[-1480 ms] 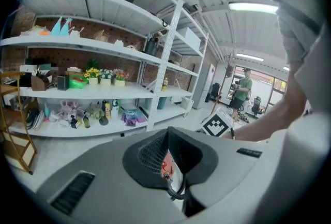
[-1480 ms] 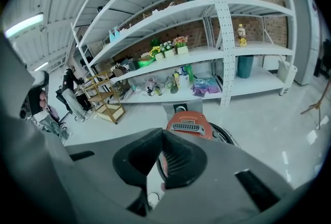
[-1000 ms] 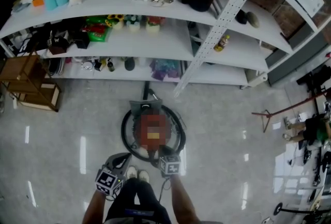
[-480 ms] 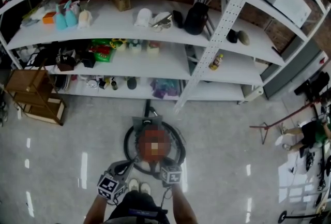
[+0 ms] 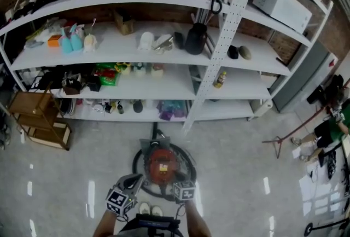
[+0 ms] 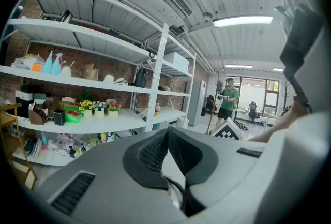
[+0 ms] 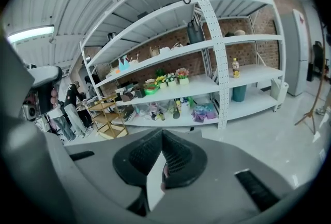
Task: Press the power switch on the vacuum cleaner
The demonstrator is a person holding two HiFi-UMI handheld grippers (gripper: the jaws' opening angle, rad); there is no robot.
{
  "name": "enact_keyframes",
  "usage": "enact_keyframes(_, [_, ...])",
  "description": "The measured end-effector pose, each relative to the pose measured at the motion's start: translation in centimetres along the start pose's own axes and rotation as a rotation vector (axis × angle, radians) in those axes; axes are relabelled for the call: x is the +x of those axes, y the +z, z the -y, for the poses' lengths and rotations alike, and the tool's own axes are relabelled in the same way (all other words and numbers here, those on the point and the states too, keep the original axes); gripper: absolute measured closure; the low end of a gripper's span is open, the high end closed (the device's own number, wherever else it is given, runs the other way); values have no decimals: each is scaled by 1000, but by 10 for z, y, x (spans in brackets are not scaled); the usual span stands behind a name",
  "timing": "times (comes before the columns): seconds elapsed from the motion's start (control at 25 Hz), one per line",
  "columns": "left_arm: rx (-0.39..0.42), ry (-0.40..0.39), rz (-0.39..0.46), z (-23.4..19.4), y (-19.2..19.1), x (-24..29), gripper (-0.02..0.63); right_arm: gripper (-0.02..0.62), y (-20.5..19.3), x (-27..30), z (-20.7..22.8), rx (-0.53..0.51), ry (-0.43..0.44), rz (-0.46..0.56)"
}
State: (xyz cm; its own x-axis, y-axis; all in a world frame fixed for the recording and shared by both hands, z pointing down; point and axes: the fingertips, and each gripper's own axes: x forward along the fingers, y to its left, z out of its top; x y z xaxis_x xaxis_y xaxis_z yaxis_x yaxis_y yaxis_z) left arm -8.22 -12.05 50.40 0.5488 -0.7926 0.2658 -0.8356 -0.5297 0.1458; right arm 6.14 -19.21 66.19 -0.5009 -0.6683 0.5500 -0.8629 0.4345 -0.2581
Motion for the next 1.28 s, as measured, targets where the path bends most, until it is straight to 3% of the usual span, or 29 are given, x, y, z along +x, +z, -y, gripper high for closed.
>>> enact_keyframes(0.64, [79, 30, 84, -9, 48, -10, 598, 583, 110, -70, -27, -102, -5, 247])
enact_keyframes(1.28, [127, 49, 165, -20, 87, -21, 598, 583, 163, -136, -65, -167, -4, 396])
